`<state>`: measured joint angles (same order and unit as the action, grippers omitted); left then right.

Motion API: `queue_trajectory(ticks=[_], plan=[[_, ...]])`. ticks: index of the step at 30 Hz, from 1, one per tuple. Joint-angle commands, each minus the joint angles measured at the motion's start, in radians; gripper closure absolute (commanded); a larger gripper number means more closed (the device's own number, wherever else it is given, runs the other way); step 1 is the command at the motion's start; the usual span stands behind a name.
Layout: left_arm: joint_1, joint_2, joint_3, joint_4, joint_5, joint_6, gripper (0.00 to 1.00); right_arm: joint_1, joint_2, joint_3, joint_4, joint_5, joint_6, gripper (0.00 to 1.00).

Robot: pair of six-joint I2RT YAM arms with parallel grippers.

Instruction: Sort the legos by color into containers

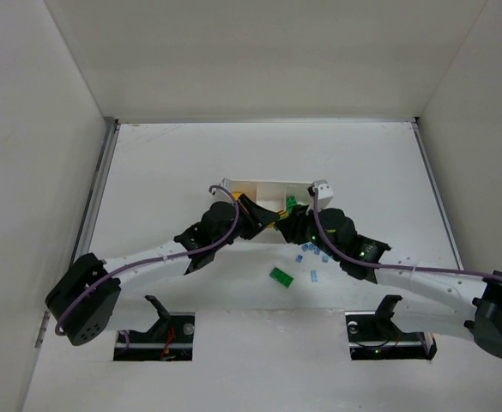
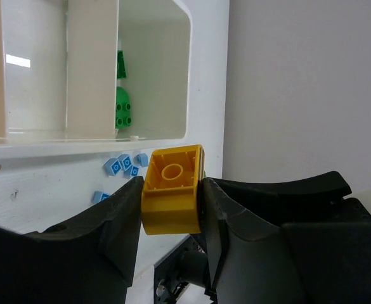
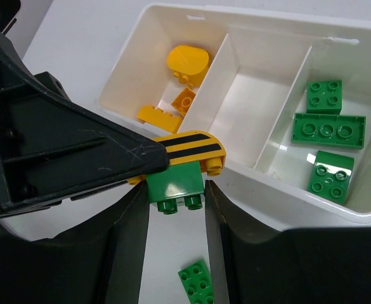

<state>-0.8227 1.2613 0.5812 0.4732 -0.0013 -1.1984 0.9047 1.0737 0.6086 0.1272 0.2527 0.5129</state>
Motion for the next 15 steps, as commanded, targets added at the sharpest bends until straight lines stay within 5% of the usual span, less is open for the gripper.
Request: queue_trajectory(ticks=[1,15], plan=[[0.006,-0.006,-0.030,0.073,-0.015,-0.009,0.81,0.010,-0.023,0.017,0.069,0.003,-0.001,0.71],[0.113,-0.210,-0.110,0.028,-0.105,0.098,0.88,0.001,-0.115,-0.015,0.051,-0.027,0.007,0.72]])
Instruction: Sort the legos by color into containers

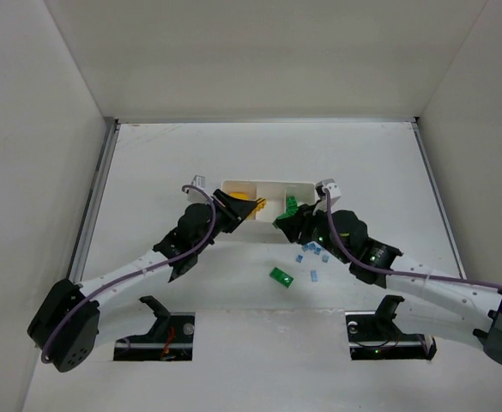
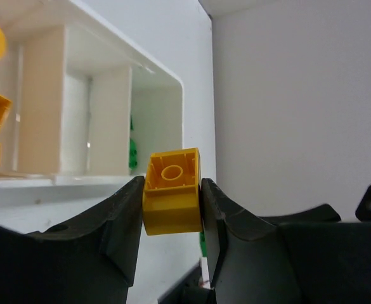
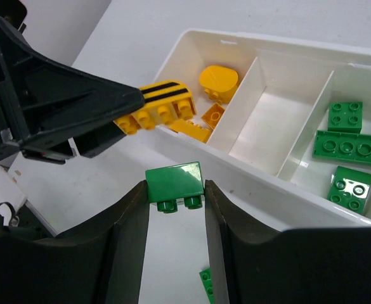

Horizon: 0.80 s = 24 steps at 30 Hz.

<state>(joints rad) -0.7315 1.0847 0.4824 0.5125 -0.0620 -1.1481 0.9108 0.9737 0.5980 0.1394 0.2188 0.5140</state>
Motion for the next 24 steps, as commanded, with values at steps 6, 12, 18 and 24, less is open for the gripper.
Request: queue_trajectory(ticks=[6,12,18,24], plan=[[0.066,-0.100,-0.024,-0.040,-0.044,0.088,0.88,-0.010,0.019,0.016,0.045,0.011,-0.002,0.72],[0.057,-0.160,-0.024,-0.097,-0.099,0.172,0.88,-0.066,0.120,0.060,0.037,0.082,-0.009,0.72],[0.057,-0.161,-0.015,-0.150,-0.185,0.283,0.87,-0.105,0.155,0.077,0.035,0.109,-0.017,0.72],[0.045,-0.080,0.022,-0.138,-0.240,0.369,0.87,-0.189,0.169,0.082,0.008,0.139,-0.019,0.71]])
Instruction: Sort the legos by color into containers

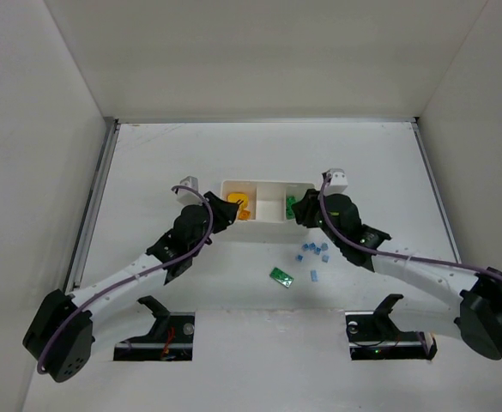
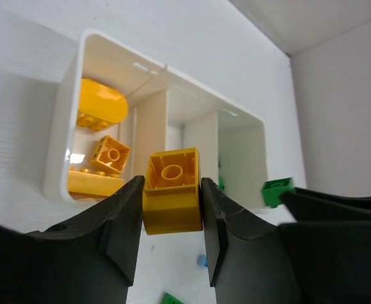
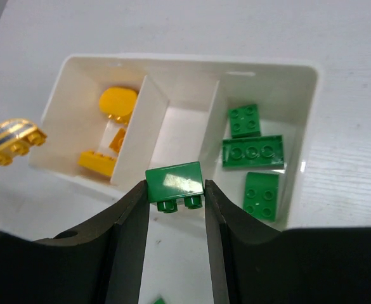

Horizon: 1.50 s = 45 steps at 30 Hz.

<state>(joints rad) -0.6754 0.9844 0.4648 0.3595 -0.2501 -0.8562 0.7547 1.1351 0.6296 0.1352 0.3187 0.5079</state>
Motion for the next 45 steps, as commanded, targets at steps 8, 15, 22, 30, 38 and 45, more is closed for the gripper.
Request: queue_trajectory(ticks=[8,15,22,30,38,45], plan=[[-0.006,0.083,0.061,0.042,-0.060,0.111,0.87,-0.070,0.061,0.076,-0.002,0.077,-0.016,0.35],[0.000,0.143,0.067,0.059,-0.061,0.128,0.85,0.028,-0.014,0.032,-0.052,0.059,-0.019,0.34],[0.000,0.187,0.087,0.055,-0.097,0.154,0.79,0.292,-0.008,0.016,-0.265,0.034,0.007,0.41],[0.001,0.200,0.101,0.056,-0.112,0.164,0.51,0.358,0.057,0.033,-0.413,0.022,0.049,0.18],[0.027,0.116,0.069,0.050,-0.112,0.207,0.43,0.370,0.196,0.082,-0.440,-0.066,0.012,0.14],[0.066,0.046,0.015,0.053,-0.095,0.204,0.43,0.380,0.279,0.119,-0.476,-0.092,-0.005,0.23]])
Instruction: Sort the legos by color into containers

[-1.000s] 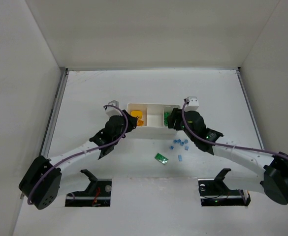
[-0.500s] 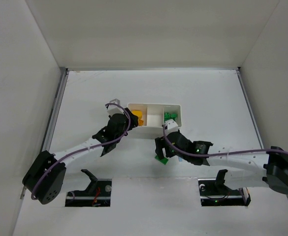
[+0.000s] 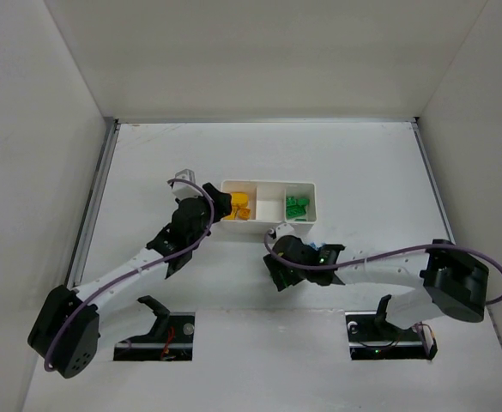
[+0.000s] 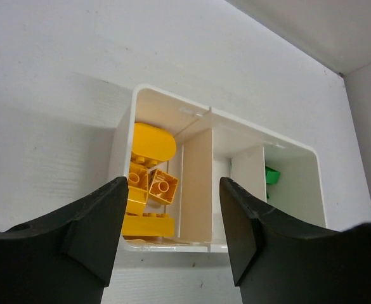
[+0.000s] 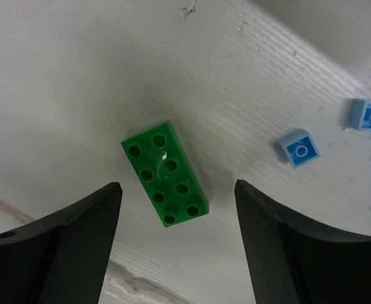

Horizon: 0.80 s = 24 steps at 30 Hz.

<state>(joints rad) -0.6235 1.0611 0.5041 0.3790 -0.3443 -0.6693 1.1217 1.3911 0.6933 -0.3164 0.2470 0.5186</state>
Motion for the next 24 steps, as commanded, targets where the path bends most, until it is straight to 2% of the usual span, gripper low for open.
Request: queue_trajectory(ticks=[1,4,7,11,16,17,20,24], plan=[[0.015,-0.035,-0.024,0.035,0.004,0.017,0.43,0.016,0.035,0.061,-0.030,-0.025,-0.015,0.26],[0.020,-0.047,-0.027,0.035,0.007,0.022,0.43,0.031,0.071,0.077,-0.047,-0.023,-0.015,0.33],[0.034,-0.061,-0.033,0.035,0.014,0.025,0.43,0.033,0.086,0.083,-0.055,-0.025,-0.015,0.35],[0.058,-0.091,-0.047,0.029,0.018,0.027,0.43,0.036,0.118,0.106,-0.067,-0.025,-0.025,0.47],[0.090,-0.142,-0.075,0.020,0.018,0.027,0.43,0.036,0.118,0.106,-0.067,-0.025,-0.025,0.47],[0.097,-0.151,-0.078,0.015,0.018,0.027,0.43,0.045,0.153,0.145,-0.100,-0.019,-0.057,0.72],[0.104,-0.165,-0.085,0.008,0.018,0.027,0.43,0.045,0.128,0.149,-0.105,0.001,-0.054,0.76],[0.104,-0.159,-0.095,0.004,0.018,0.025,0.43,0.049,0.028,0.158,-0.113,0.023,-0.042,0.76]])
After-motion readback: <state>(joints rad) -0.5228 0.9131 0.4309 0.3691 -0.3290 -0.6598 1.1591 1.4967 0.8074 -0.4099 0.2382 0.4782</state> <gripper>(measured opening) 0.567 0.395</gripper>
